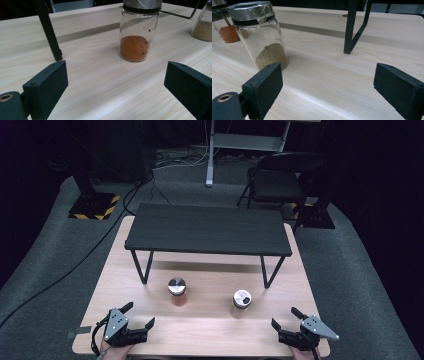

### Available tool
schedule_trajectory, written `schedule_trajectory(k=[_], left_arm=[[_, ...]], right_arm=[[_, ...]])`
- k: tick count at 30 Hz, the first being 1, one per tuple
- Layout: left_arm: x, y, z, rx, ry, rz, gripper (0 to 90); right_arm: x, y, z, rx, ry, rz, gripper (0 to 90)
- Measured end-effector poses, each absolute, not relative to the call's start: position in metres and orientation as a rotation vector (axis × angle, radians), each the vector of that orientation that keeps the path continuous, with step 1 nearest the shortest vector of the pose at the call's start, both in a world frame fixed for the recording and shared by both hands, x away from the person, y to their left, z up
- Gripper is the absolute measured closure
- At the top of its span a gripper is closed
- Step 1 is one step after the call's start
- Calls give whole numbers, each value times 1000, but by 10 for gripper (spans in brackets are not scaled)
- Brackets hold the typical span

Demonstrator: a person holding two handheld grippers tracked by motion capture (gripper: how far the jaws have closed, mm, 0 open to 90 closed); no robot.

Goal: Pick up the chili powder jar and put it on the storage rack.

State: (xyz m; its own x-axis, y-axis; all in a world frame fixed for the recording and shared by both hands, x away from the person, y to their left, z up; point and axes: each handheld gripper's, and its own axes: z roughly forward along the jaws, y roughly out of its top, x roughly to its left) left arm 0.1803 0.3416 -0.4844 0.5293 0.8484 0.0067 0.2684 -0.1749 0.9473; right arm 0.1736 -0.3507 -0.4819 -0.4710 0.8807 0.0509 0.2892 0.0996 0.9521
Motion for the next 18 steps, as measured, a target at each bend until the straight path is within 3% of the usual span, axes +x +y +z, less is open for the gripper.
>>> schedule_trajectory(k=[18], left_arm=[[203, 313, -479, 1769, 908, 645, 58]], right_arm=[[174, -350, -481, 1136, 1837, 1377, 75]])
